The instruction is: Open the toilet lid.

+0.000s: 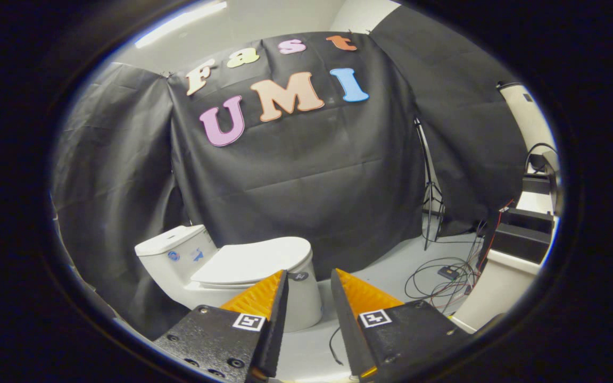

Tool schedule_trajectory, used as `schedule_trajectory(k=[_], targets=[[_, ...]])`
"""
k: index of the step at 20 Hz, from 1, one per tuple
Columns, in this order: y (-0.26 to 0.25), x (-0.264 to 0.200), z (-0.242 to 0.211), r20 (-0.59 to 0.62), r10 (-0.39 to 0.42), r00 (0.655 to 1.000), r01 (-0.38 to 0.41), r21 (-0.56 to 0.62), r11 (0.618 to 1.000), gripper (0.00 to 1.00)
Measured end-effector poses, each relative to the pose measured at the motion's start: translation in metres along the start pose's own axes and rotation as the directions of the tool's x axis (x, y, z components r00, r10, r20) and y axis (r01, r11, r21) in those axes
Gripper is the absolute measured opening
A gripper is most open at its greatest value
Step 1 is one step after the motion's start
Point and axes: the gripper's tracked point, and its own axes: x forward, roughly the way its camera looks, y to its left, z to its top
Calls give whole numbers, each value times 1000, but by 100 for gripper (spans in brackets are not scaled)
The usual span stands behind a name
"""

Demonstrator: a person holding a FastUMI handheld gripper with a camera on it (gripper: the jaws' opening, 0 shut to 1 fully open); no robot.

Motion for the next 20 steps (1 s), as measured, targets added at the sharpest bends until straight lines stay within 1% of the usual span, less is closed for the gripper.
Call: schedule_trajectory(k=[8,11,12,14,16,17,18,19,20], targets=[[-4,5,-3,-24,-3,1000,3,23,1000,50],[-3,15,-6,-68,10,998,-5,65,998,50],[-2,20,-9,-95,8,995,-1,71,997,47],[4,30,-11,-127,27,992,-16,92,996,47],[9,50,-4,-117,38,992,-22,132,991,47],[10,63,0,-103,29,994,-11,170,985,47],[8,75,1,-87,11,996,9,219,976,47],[4,89,2,-81,-26,996,47,272,961,47],[4,102,0,-84,-43,996,68,322,944,47]])
